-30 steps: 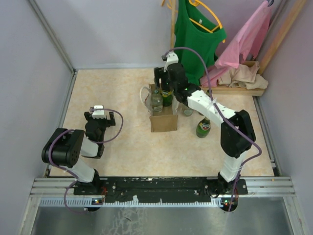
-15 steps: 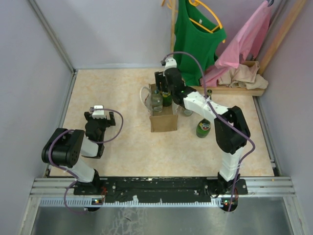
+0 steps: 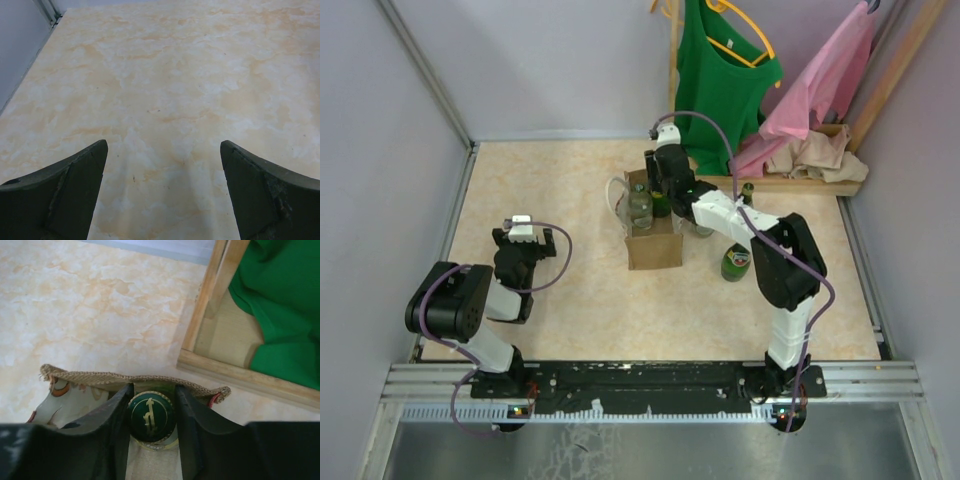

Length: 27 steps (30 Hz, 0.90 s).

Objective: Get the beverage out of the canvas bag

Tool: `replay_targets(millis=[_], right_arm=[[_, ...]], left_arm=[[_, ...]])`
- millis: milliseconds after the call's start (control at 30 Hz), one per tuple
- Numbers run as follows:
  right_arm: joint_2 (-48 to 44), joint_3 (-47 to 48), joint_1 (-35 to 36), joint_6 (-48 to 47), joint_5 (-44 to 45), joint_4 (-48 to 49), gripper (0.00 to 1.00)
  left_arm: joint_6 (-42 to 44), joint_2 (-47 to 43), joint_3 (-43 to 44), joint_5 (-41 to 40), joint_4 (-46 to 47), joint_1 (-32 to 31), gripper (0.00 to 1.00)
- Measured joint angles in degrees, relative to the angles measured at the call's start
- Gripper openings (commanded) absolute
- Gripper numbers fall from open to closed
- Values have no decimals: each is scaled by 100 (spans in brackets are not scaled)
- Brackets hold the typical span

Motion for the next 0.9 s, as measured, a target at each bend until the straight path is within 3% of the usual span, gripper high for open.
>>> replay_targets(millis=[133, 900], right_arm=[[39, -24, -9, -127, 201, 98, 0], [-323, -485, -13, -404, -55, 415, 0]], left_arm=[[0, 0, 0, 0, 0, 0, 100], [2, 0, 0, 0, 0, 0, 100]])
